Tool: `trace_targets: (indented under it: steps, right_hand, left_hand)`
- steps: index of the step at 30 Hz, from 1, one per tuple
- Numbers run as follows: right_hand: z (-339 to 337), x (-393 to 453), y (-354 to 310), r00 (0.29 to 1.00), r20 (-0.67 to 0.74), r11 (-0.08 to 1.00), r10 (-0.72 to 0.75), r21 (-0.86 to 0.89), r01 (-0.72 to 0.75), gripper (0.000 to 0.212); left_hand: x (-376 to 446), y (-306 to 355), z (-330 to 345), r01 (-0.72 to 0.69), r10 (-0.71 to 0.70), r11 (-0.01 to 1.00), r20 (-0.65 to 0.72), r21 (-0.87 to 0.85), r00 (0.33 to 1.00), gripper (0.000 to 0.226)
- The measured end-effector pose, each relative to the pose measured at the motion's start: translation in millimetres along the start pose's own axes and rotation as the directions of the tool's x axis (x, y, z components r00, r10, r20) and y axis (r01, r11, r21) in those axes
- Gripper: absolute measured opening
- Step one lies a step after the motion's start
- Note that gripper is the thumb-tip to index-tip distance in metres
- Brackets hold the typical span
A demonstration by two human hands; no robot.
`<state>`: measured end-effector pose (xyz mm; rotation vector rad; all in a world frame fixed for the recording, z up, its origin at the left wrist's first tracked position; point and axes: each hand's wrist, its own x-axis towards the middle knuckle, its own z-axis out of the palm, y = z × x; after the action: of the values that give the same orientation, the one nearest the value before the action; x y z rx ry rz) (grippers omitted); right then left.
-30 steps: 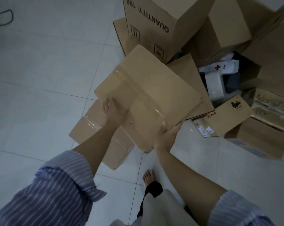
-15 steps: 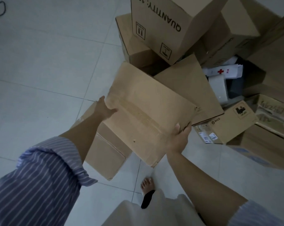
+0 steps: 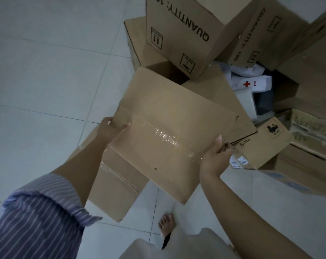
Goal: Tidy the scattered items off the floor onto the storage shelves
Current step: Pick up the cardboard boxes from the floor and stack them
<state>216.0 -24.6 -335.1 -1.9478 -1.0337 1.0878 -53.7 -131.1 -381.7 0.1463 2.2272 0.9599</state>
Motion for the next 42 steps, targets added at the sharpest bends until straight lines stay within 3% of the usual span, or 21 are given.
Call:
trace_targets:
  steps: [5,11,18,21,29,32,35,40,42]
  right_hand:
    - [-20.7,27.2,-29.6,1.0,0.004,0.998,0.026,0.057,-0.026,0.047]
    - [-83.7,60.2,-56.2,0.948,0.281,0.983,0.15,0.064,-0.175,0.049]
    - [-173.4,86.3,-97.7,0.881,0.459,0.963,0.115,0.166,-0.212,0.059]
    - [-212.5,82.7,-129.7,0.887,0.461,0.948,0.015,0.276,-0.16,0.039]
    - [-323.1,75.7,-199.5,0.918,0.373,0.931,-0.134,0.364,-0.012,0.044]
    - [-371.0,77.2,-210.6,0.937,0.304,0.921,-0.173,0.386,0.045,0.056]
    - [-419.3,74.6,-214.3,0.938,0.267,0.899,-0.22,0.43,0.088,0.055]
    - [-500.4,72.8,-201.6,0.957,0.207,0.87,-0.205,0.486,0.082,0.058]
    - [-534.7,72.0,-193.8,0.978,0.14,0.859,-0.154,0.508,0.063,0.06]
  left_hand:
    - [-39.8,26.1,1.9,-0.099,0.108,0.992,-0.124,0.076,0.986,0.067]
    - [-92.1,62.1,-3.1,-0.19,0.184,0.98,-0.102,-0.051,0.978,0.051]
    - [-165.0,130.6,-10.5,-0.334,0.325,0.924,-0.078,-0.187,0.943,0.033]
    - [-199.3,169.5,-10.1,-0.371,0.371,0.883,-0.056,-0.288,0.927,0.023]
    - [-280.7,251.2,16.7,-0.394,0.472,0.827,0.114,-0.401,0.874,0.037]
    - [-307.6,276.9,38.2,-0.37,0.488,0.812,0.179,-0.451,0.854,0.039]
    - [-333.5,300.3,61.6,-0.343,0.494,0.815,0.25,-0.468,0.832,0.042]
    - [-375.5,330.9,107.2,-0.298,0.518,0.817,0.401,-0.494,0.756,0.063]
    - [-399.9,341.3,132.9,-0.336,0.56,0.806,0.445,-0.487,0.7,0.053]
